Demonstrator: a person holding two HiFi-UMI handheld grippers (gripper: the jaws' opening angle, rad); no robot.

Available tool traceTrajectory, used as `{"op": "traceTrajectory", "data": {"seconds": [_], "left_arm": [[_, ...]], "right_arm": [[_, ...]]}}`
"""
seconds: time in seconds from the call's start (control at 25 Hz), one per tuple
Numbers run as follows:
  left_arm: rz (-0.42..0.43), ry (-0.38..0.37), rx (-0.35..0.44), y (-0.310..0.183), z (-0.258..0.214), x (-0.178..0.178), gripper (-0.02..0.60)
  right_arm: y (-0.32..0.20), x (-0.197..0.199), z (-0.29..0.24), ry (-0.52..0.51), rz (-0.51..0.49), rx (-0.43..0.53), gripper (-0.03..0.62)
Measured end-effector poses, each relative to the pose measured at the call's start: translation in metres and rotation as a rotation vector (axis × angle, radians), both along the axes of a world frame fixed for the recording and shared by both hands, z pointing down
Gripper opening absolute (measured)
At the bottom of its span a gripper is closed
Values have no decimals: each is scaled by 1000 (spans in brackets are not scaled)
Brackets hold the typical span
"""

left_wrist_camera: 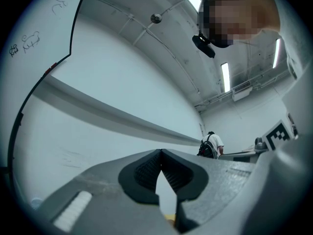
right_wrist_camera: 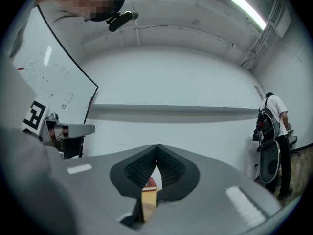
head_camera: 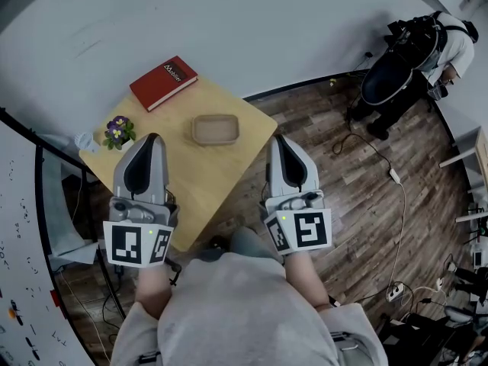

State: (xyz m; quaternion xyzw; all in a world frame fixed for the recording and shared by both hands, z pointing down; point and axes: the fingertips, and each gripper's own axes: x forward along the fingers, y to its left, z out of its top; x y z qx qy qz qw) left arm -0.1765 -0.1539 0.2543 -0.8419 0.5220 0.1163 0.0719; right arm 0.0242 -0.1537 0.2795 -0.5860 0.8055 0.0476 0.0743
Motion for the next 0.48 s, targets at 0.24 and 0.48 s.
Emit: {"op": "traceTrajectory", "data": {"seconds": [0.24,0.48], "left_arm": [[12,3,-29,-23,8,2,5],[17,9,-69,-58,18,7,5]], "right_arm": [[-17,3,6,3,16,-16,3],[-48,7,12,4,10,-35,2]]}}
